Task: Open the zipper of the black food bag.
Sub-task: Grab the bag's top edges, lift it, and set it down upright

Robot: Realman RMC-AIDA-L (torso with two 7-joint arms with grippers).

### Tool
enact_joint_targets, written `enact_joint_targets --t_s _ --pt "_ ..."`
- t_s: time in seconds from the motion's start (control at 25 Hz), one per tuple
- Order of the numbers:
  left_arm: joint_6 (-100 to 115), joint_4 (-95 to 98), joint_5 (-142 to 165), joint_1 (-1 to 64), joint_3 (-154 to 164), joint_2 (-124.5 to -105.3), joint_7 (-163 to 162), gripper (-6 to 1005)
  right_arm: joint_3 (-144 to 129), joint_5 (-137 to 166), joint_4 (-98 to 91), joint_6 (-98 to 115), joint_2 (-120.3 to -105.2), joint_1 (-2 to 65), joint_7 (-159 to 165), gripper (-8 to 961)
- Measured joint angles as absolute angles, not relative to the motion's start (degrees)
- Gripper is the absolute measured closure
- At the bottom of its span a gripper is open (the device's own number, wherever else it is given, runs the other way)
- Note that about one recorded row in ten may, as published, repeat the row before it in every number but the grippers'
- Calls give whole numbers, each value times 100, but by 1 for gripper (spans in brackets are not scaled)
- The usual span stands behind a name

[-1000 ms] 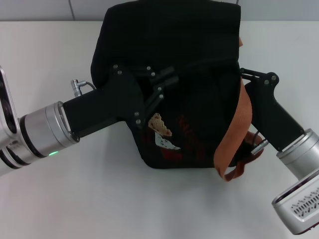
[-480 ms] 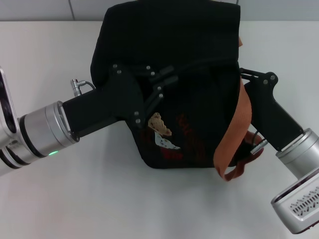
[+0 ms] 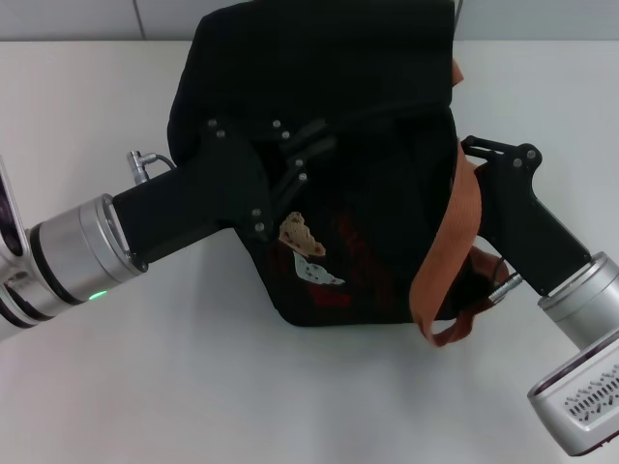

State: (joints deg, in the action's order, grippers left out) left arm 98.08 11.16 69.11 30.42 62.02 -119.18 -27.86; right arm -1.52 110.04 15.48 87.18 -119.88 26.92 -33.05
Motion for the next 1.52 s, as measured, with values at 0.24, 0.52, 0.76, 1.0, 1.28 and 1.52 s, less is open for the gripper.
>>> enact_joint_targets --t_s 0.24,0.52,0.76,1.0,1.28,1.52 --pt "9849 1116 6776 2990 6206 -11918 -2786 914 -131 11004 1547 8554 -11988 2683 -3303 954" --pt "9877 1118 6752 2934 6168 -11918 -2786 914 -117 11004 1547 8415 -11988 2669 -3299 954" --pt "9897 1149 6594 2803 6110 -11918 -2786 914 -121 10998 1534 8271 -11988 2610 -3296 953" --pt "9904 1161 6444 2716 6108 -11912 -2763 914 -148 10999 1523 8217 -11988 2567 -3294 953" --pt "9906 1136 6317 2638 6107 -11909 -2719 914 -145 11001 1512 8115 -11988 2490 -3295 953" --pt "9905 1149 6307 2602 6097 -11899 -2717 914 -124 11001 1511 8098 -11988 2458 -3295 953"
